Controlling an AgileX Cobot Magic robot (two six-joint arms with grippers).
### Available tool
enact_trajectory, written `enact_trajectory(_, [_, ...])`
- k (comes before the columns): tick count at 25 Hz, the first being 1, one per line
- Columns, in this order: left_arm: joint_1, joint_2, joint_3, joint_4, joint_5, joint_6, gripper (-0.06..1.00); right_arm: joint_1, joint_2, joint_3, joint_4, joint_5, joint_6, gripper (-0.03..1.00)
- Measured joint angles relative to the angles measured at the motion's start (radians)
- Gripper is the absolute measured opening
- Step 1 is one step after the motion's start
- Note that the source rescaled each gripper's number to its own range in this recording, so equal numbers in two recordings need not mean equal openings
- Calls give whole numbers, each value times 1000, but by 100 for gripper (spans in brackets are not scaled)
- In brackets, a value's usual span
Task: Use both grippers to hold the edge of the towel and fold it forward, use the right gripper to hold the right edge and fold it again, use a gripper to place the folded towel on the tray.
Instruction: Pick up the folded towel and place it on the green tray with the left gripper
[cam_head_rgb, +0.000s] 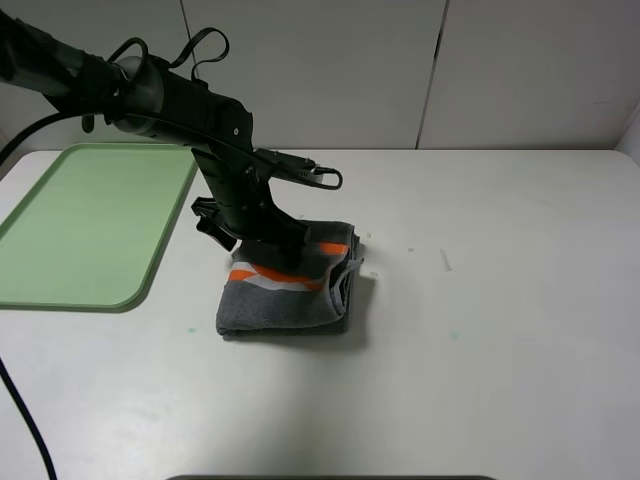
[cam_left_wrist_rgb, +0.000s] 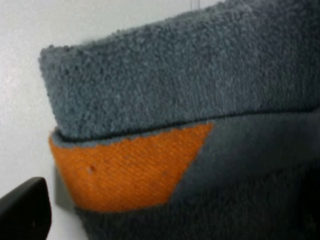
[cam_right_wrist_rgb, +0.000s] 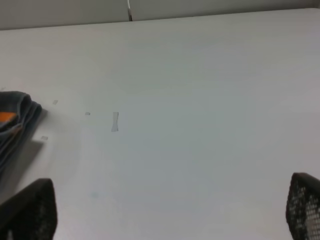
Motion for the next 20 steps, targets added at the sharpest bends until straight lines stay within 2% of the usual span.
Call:
enact_trajectory(10, [0,0,0,-3,6,0,100,0,0,0,0,0,0,100])
enact_trajectory(12, [0,0,0,-7,6,0,96,0,0,0,0,0,0,100])
enact_trajectory(14, [0,0,0,-11,6,0,89,0,0,0,0,0,0,100])
enact_trajectory(20, [-1,1,0,-25,6,1,58,0,0,0,0,0,0,100])
